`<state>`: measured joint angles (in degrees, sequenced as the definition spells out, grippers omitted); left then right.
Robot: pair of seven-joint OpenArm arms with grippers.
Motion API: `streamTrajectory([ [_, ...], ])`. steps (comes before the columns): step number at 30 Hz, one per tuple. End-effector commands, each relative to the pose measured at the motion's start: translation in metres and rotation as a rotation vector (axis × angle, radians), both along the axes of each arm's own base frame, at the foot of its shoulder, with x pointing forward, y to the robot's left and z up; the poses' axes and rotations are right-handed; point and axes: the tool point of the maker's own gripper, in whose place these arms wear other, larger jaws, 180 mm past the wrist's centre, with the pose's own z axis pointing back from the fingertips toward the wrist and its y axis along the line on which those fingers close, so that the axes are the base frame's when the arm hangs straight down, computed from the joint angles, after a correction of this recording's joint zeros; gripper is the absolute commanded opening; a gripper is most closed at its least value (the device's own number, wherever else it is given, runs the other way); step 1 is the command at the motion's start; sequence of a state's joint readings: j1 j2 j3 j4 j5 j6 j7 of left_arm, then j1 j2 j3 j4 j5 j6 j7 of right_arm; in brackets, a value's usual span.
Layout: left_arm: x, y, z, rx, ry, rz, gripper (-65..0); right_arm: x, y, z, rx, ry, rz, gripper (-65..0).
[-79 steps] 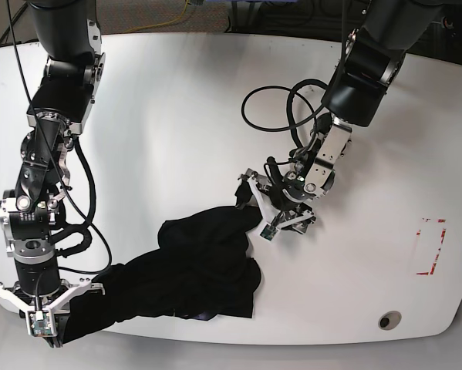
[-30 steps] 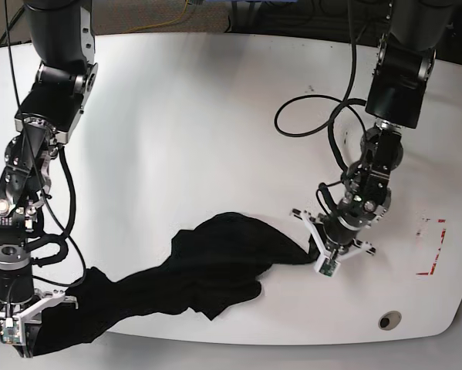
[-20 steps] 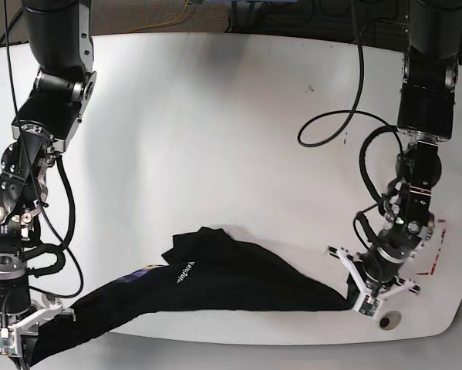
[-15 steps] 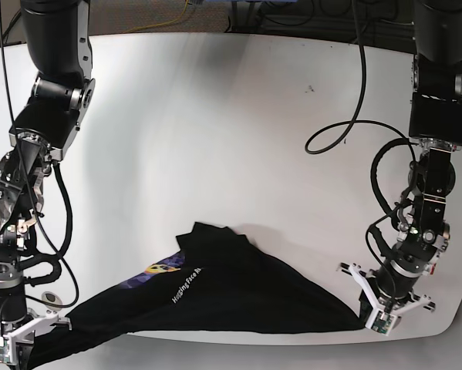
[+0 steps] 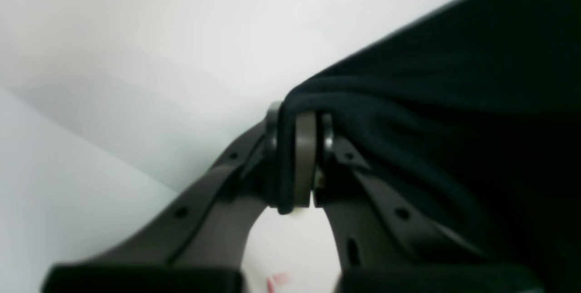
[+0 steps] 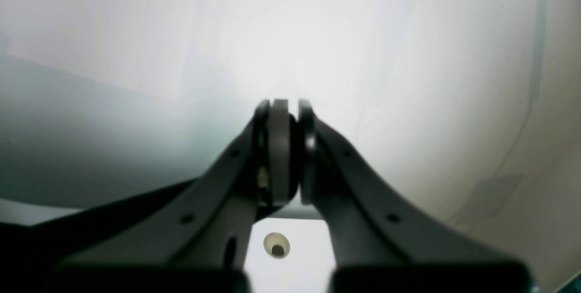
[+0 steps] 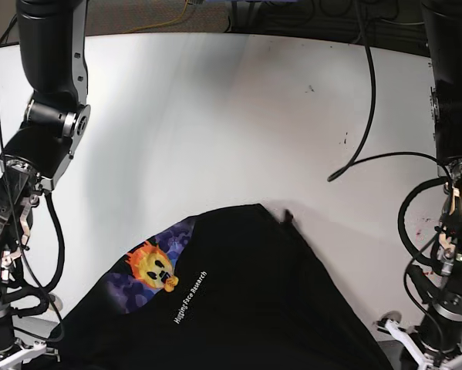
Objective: Layout the t-shirt on the table in an organized manner, then fold the t-shirt properly
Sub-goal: 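Lift the shirt with both grippers, unfurling it, then lower the shirt onto the table with both grippers spread apart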
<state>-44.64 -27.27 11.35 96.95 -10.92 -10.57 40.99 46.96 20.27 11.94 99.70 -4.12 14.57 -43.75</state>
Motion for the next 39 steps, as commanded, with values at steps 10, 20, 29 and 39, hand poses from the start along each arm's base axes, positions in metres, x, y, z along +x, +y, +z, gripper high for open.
streamTrajectory([
  [10,-0.022,0.026,0.131,0.069,-0.21,0.072,-61.9,0.008,-0.011,0.074,0.031,-0.13,-0.004,-65.0],
  [20,-0.017,0.049,0.183,0.02,-0.261,0.119,-61.9,0.031,-0.009,0.115,0.048,-0.131,0.018,-65.0],
  [29,-0.002,0.049,0.189,0.033,-0.221,0.128,-61.9,0.054,-0.012,0.115,0.073,-0.062,0.029,-65.0],
  [39,0.001,0.04,0.182,0.008,-0.185,0.098,-61.9,0.049,-0.011,0.113,0.039,-0.019,0.02,-65.0],
])
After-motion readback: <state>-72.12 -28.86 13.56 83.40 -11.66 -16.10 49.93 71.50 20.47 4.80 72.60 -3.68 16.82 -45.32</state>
